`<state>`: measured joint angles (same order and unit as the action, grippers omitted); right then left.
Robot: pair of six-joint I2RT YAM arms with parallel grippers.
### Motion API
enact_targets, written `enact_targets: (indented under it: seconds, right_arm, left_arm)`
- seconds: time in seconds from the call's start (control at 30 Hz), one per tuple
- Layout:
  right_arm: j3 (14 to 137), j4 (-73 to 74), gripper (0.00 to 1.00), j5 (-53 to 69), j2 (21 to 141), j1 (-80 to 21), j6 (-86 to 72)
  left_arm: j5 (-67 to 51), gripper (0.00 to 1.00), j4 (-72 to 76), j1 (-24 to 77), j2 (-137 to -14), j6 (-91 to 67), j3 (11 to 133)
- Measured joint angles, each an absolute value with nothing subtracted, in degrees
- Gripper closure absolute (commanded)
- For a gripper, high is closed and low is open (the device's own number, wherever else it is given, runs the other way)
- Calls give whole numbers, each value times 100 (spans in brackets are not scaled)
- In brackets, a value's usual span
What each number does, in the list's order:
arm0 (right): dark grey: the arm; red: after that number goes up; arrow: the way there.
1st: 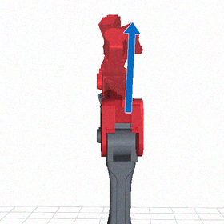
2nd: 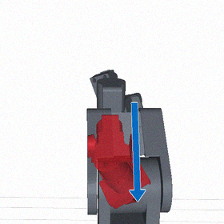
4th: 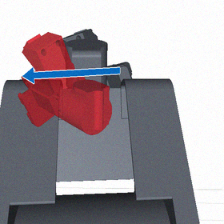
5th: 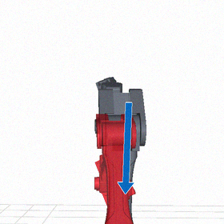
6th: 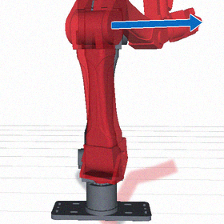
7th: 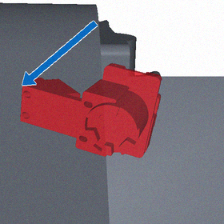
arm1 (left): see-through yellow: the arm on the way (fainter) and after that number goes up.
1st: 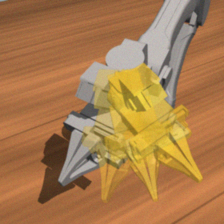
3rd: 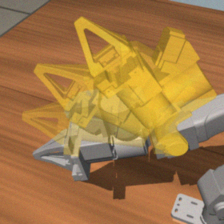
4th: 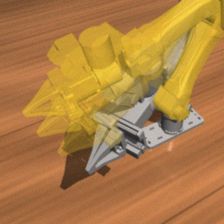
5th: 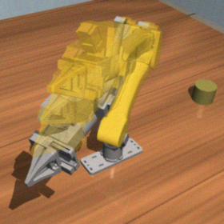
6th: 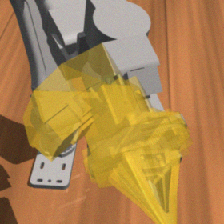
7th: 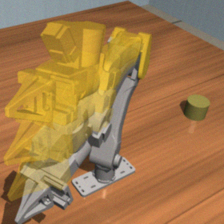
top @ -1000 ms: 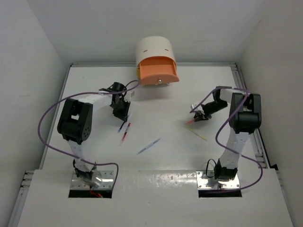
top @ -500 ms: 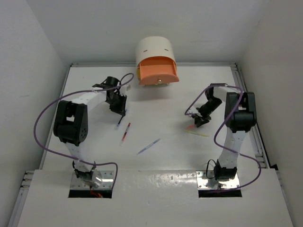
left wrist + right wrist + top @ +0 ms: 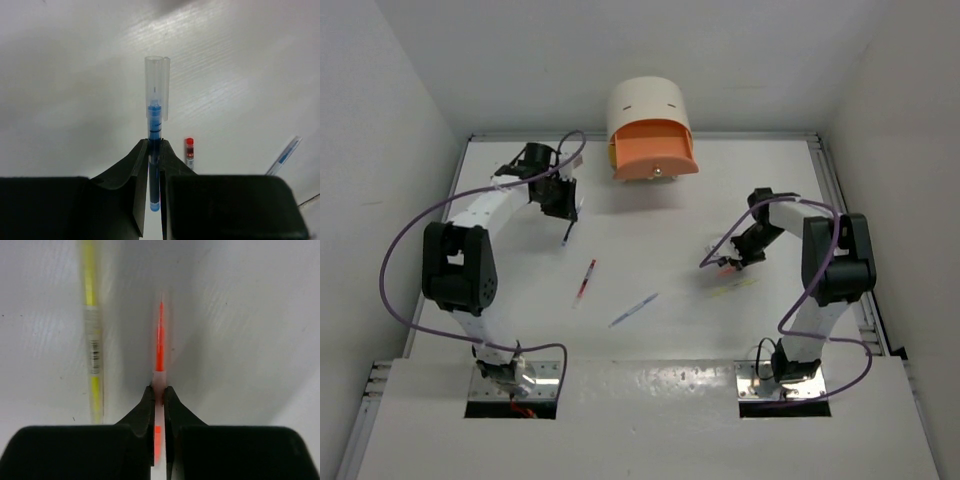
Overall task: Sort the stationery into containers
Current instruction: Grab a piece of stationery with the right arm, then place the stationery into the container
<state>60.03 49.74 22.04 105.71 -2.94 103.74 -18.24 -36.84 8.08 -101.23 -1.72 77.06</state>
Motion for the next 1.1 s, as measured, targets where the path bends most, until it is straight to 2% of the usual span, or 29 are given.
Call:
enact_targets:
  seconds: [0.23,0.5,0.7,0.87,1.1]
  right_arm:
    - [6025,4477,100,1949,10471,-296,9732]
    - [6060,3900,100,2082,10060,-139,8748]
    - [6267,3726,100,2377,9487,-47,8077]
    - [6307,3640,100,2475,9445,139,7701]
    - [6307,3616,100,2552,9437,261,7338]
  left_arm:
    - [-2067,88,-3540,676,-9463,-23,8453]
    - [-2375,83,-2296,930,-9382,38,9793]
    - [-2689,83,-1911,1516,-10359,661,11214]
    - [-2886,83,-1767,1844,-11168,1135,11695]
    - [-2912,75,-1938,2145,-11920,2250,12136]
